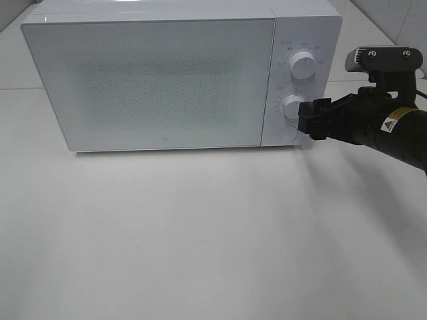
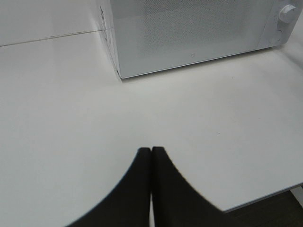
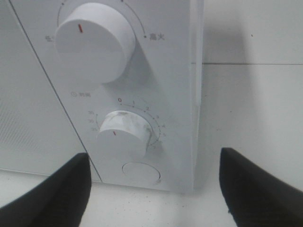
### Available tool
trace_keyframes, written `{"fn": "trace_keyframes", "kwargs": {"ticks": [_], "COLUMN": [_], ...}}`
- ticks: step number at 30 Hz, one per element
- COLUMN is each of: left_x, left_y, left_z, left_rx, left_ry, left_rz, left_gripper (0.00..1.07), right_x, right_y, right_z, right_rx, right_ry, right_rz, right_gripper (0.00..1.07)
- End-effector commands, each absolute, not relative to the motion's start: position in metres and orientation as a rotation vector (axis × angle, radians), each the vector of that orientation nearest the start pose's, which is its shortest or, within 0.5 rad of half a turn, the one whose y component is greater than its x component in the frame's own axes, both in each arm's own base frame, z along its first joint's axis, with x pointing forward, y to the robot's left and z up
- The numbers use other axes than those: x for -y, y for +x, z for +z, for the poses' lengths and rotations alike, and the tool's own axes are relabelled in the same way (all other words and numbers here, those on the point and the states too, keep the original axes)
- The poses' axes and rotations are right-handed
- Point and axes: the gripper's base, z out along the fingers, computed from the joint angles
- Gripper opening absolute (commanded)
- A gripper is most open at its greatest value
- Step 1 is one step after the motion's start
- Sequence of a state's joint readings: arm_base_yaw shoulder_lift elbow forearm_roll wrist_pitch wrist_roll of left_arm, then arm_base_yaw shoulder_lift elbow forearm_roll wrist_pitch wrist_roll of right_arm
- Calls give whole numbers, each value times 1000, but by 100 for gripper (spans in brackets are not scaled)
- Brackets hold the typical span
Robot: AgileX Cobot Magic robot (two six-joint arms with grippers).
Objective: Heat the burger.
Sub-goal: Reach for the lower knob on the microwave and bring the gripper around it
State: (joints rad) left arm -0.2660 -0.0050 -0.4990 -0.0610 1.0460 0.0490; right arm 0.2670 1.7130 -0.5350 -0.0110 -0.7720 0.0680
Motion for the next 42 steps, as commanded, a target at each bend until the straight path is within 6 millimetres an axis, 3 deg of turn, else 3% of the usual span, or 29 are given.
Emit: {"fn": "trace_keyframes", "kwargs": {"ticks": [1, 6, 10, 13, 28, 42], "left_x": [3, 3, 3, 3, 3, 3], "left_y": [-9, -9, -9, -9, -9, -8], "left_z": [278, 278, 278, 278, 278, 278], "left_rx": [-1974, -1974, -1974, -1974, -1977, -1979], "left_ry": [312, 312, 312, 312, 312, 312], "left_rz": [-214, -214, -214, -214, -215, -215], "left_gripper": [0, 0, 0, 0, 0, 0], "right_x": [-81, -87, -102, -103, -108, -113], "right_y": [291, 292, 290, 290, 298, 310], "right_z": [155, 147, 143, 141, 123, 129], "right_rx": [-1860, -1847, -1803, -1800, -1737, -1693], "right_ry": [-187, -191, -210, -151, -199, -201], "right_rz": [246, 258, 273, 229, 194, 193], "right_gripper": [74, 74, 74, 74, 74, 74]}}
